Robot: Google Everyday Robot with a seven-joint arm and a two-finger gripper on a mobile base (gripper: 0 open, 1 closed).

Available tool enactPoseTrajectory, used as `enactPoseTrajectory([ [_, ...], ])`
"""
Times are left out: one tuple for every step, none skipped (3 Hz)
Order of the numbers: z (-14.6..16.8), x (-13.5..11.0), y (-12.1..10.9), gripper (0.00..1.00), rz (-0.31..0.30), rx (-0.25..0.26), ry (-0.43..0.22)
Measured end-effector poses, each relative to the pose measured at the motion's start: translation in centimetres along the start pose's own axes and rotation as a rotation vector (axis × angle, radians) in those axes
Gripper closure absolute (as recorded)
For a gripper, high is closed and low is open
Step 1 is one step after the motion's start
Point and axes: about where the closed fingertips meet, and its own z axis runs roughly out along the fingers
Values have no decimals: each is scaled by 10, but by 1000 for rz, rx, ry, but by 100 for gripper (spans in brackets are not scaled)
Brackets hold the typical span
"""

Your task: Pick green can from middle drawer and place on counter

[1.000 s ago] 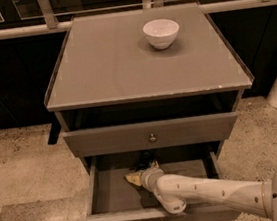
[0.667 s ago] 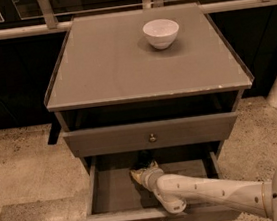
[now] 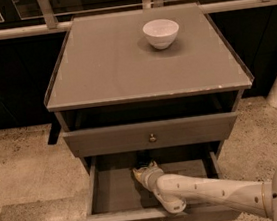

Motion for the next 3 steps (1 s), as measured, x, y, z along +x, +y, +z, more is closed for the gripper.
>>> enactPoseTrajectory([
  [0, 0, 0, 100, 0, 0, 0],
  [0, 0, 0, 100, -1, -2, 0],
  [-11, -4, 2, 100, -32, -62, 28],
])
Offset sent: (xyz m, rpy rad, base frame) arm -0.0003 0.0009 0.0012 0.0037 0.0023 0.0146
